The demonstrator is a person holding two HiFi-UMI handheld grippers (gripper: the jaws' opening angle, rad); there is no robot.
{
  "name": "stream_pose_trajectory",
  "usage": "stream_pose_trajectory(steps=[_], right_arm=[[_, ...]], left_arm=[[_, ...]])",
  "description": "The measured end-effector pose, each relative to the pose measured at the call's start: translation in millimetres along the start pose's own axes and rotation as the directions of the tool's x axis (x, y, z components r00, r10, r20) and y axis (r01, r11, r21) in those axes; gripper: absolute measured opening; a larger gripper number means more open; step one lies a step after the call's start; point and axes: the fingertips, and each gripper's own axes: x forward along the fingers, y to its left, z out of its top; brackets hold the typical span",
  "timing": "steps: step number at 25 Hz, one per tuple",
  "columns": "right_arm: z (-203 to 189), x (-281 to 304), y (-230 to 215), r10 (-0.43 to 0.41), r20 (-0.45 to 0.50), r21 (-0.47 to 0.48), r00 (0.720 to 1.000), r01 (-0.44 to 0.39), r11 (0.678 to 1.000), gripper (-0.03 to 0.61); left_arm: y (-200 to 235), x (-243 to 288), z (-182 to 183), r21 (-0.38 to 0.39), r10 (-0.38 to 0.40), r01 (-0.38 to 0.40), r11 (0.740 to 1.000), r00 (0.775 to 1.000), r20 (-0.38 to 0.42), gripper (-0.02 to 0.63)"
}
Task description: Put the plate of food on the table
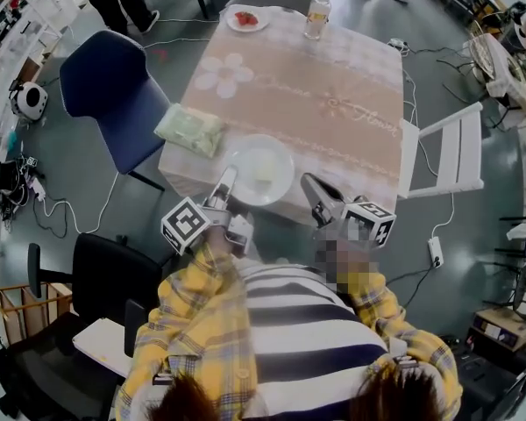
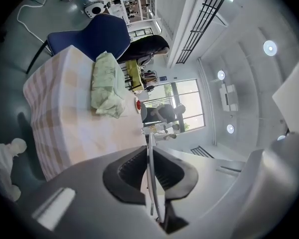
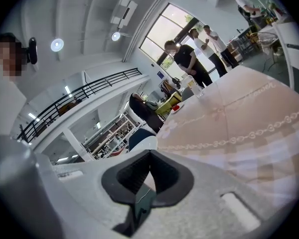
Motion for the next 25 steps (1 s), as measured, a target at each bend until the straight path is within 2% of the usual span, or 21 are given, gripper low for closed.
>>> stream_pose_trajectory(steps=[12, 17, 25], right_arm=[[45, 74, -11, -0.084, 0.071, 0.031, 0.994, 0.082, 0.996, -0.003], [61, 101, -11, -0.116, 0.100, 0.015, 0.988, 0.115, 0.993, -0.003], [93, 131, -41, -0.156, 0.096, -0.002, 0.983, 0.157, 0.988, -0.003]], left_arm=[[-8, 73, 71, 0.007, -0.027, 0.028, 1.000, 0.994, -0.105, 0.020], [-9, 102, 94, 0.025, -0.041, 0.045, 0.999, 0.988, -0.148, 0.020], [-11, 160, 109, 0.015, -0.027, 0.029, 0.999, 0.992, -0.127, 0.021]])
